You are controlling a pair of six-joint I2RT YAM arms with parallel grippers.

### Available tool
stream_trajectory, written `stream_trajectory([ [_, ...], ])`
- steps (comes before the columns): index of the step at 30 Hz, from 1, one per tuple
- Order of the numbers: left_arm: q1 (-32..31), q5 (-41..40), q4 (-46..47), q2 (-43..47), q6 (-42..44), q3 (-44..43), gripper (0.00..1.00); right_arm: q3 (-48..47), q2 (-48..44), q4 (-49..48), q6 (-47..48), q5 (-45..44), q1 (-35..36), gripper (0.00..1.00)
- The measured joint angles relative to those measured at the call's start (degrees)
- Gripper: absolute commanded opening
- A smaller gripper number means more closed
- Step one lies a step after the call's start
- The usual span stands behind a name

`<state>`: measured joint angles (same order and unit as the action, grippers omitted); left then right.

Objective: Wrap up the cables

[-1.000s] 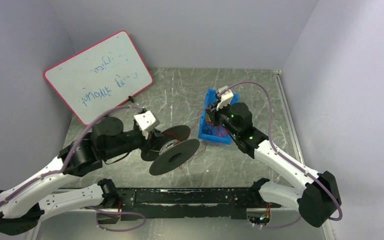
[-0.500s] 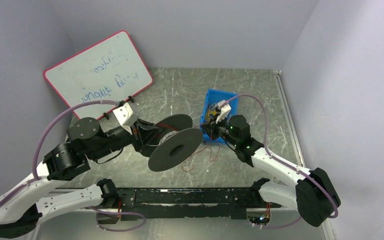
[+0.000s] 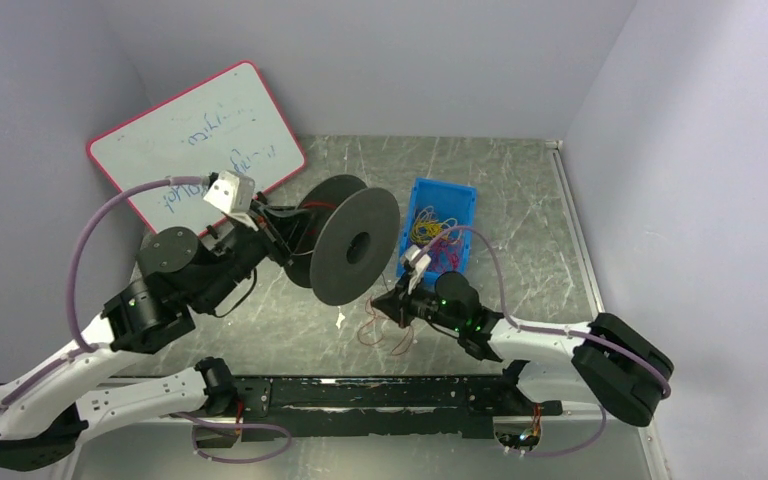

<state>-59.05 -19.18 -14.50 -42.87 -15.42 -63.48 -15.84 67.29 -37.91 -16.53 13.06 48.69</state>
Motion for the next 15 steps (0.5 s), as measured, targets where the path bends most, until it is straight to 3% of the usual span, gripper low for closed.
stream_trajectory([
  [8, -0.04, -17.14, 0.57, -5.49, -2.95, 0.00, 0.07, 1.70, 4.46, -7.37, -2.12, -5.64, 12.22, 0.00],
  [15, -0.04, -30.67, 2.25, -10.38, -0.92, 0.00, 0.07, -1.29, 3.45, -5.07, -0.26, -12.76, 22.38, 0.00],
])
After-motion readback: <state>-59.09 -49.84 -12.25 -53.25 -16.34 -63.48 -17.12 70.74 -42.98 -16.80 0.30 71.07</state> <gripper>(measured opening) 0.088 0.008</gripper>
